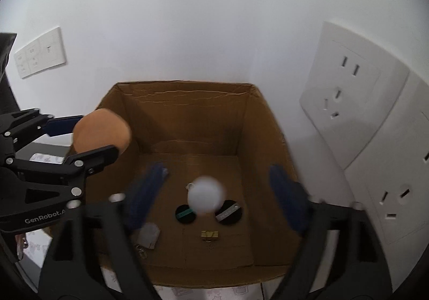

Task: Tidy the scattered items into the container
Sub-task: 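Open both tools over the box to drop the sponge and ball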

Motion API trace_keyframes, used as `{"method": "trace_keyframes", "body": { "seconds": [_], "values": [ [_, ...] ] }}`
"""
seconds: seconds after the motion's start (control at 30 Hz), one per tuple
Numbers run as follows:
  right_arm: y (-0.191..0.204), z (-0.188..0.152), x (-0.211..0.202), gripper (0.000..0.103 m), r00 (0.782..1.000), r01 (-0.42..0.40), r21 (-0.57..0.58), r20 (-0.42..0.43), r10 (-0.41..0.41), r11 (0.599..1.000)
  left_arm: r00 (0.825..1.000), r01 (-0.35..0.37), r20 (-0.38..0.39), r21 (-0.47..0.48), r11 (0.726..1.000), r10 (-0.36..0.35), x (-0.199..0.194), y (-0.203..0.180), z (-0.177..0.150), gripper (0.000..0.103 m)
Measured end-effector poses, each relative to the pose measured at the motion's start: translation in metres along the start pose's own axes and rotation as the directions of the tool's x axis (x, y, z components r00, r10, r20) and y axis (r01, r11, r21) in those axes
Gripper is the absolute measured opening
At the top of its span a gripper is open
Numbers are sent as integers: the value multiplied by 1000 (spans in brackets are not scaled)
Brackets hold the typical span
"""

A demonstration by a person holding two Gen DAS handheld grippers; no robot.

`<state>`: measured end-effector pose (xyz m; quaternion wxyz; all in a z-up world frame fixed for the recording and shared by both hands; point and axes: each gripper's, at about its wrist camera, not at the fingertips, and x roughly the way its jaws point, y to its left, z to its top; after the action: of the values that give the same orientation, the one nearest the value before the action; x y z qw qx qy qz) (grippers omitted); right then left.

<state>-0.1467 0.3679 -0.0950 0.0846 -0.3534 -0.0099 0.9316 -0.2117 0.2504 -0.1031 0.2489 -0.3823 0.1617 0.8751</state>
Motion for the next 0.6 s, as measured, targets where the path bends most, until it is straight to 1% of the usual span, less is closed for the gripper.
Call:
{"method": "trace_keyframes", "body": {
  "seconds": [0.07,0.17,0.23,0.27,0.4,0.6],
  "values": [
    [-1,-1,0,96,1000,9,-1,1,-9,1000,1000,-15,-10,0,1000,15,2,3,-1,66],
    [0,-2,1,96,1000,25,-17,-2,-25,1000,999,-27,-18,-2,1000,27,2,3,-3,68],
    [-1,1,3,96,1000,22,-13,0,-22,1000,999,-39,-33,0,999,39,3,3,-3,74],
    [0,2,4,96,1000,17,-11,1,-17,1000,998,-50,-42,4,999,50,6,3,-2,75],
    [0,2,3,96,1000,18,-17,5,-18,1000,992,-94,-86,36,995,97,15,1,-4,75],
    [4,1,-1,96,1000,20,-18,14,-20,1000,985,-133,-102,70,989,140,15,-5,-4,75]
  ]
}}
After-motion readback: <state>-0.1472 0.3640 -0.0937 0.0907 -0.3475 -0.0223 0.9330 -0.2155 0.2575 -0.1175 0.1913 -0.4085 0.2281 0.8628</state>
